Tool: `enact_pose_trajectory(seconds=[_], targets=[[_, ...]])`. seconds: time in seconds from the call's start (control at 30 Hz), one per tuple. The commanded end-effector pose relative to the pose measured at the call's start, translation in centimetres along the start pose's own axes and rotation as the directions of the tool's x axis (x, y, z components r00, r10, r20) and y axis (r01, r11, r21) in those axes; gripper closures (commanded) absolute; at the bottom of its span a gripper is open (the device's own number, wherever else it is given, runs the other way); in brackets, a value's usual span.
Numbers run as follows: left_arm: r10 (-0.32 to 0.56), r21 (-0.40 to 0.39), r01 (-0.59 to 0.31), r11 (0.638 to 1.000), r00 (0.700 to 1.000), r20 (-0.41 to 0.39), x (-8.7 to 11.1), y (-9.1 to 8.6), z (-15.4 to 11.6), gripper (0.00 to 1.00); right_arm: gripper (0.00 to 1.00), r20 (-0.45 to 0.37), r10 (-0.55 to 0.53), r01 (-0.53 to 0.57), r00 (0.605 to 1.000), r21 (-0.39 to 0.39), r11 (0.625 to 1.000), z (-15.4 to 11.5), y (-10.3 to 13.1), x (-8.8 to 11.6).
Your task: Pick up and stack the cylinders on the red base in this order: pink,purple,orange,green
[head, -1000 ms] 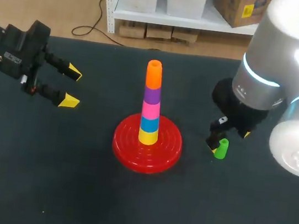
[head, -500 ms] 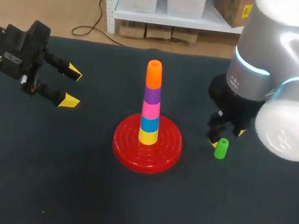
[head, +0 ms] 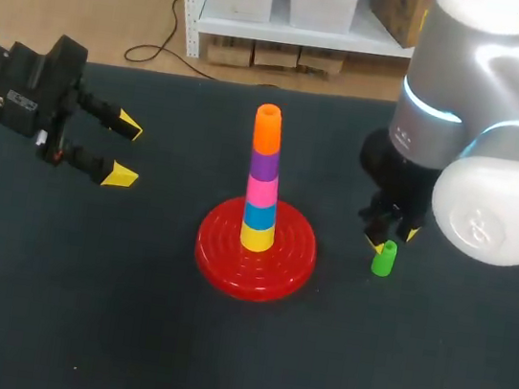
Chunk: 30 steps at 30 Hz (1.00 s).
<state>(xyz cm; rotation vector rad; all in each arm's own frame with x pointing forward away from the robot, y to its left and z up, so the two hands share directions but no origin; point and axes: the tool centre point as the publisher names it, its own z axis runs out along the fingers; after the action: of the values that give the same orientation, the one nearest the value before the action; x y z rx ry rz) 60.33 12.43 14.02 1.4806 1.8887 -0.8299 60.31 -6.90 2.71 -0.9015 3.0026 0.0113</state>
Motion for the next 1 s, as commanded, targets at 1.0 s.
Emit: enact_pose_trajectory(seconds=[1.0], targets=[[0.003,-0.001,-0.003,1.0,1.0,0.004,0.12,-0.03,0.0,0.0,0.75,-0.018,-0.023,0.024,1.0,0.02,1.0,0.39,0.54,0.41]])
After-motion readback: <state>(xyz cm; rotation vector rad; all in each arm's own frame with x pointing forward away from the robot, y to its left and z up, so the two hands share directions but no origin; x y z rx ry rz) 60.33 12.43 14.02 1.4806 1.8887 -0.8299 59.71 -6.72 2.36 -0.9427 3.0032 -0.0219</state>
